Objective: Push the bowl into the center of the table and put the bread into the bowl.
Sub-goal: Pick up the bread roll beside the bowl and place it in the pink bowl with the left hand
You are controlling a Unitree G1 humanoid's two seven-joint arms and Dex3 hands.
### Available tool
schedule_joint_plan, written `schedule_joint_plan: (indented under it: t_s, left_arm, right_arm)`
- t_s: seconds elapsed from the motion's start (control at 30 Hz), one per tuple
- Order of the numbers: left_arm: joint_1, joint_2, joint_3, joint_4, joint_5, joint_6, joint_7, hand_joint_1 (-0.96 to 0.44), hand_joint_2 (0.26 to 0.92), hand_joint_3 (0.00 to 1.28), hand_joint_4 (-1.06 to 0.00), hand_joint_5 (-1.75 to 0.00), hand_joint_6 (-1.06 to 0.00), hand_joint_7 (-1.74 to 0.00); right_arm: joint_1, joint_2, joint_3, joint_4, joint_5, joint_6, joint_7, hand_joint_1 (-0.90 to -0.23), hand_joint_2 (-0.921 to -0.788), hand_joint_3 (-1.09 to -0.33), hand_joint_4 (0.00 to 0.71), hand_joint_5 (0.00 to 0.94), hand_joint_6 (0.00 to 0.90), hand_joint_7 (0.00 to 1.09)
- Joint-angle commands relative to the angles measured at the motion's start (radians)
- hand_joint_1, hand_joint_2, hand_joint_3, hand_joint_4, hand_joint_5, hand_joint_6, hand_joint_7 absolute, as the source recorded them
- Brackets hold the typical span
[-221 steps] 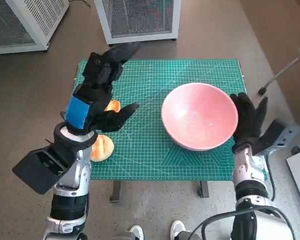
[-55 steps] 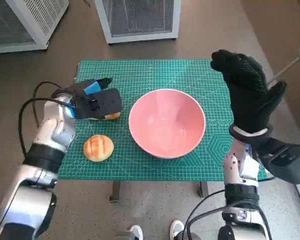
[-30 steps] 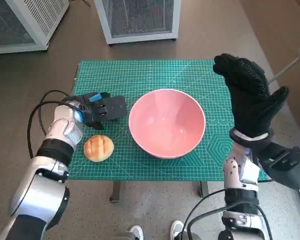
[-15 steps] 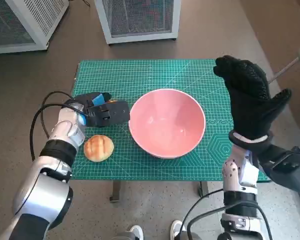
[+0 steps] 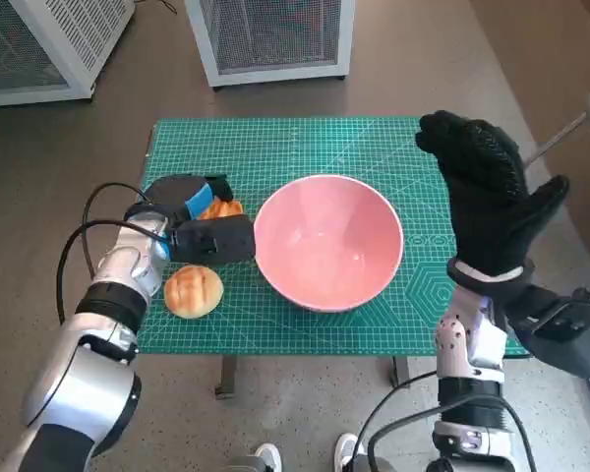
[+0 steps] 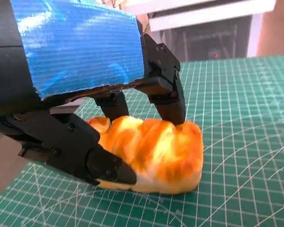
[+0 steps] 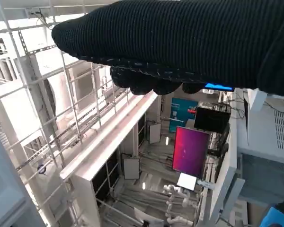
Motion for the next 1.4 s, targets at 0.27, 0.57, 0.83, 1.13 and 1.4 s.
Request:
schedule_joint_plan:
  t_s: [0.27, 0.57, 0.83, 1.13, 1.4]
  left_arm:
    - [0.001, 0.050, 0.042, -0.049, -0.032, -0.022, -0.019, 0.00, 0.921, 0.16, -0.53, -1.35, -0.56, -1.22]
    - [0.038, 0.119, 0.127, -0.282, -0.083, -0.053, -0.024, 0.00, 0.921, 0.16, -0.56, -1.33, -0.55, -1.22]
    - [0.156, 0.169, 0.242, -0.696, -0.132, -0.040, -0.037, 0.00, 0.921, 0.15, -0.59, -1.28, -0.54, -1.25]
    - [0.261, 0.140, 0.315, -1.079, -0.118, 0.035, -0.070, 0.00, 0.920, 0.13, -0.59, -1.25, -0.57, -1.24]
    - [0.309, 0.105, 0.296, -1.252, -0.101, 0.044, -0.116, 0.00, 0.921, 0.11, -0.60, -1.24, -0.61, -1.20]
  right_arm:
    - [0.031, 0.005, 0.008, 0.001, 0.004, 0.005, 0.015, -0.412, -0.921, -0.462, 0.356, 0.000, 0.195, 0.50]
    - [0.029, 0.000, 0.004, 0.012, 0.006, 0.007, 0.025, -0.417, -0.921, -0.461, 0.350, 0.000, 0.184, 0.50]
    - [0.028, 0.000, 0.007, 0.009, 0.003, 0.014, 0.025, -0.413, -0.921, -0.463, 0.351, 0.001, 0.184, 0.51]
    - [0.028, -0.005, 0.009, 0.004, 0.006, 0.025, 0.030, -0.410, -0.921, -0.469, 0.352, 0.001, 0.184, 0.52]
    - [0.033, -0.011, 0.009, -0.004, 0.011, 0.035, 0.035, -0.409, -0.921, -0.474, 0.352, 0.001, 0.181, 0.52]
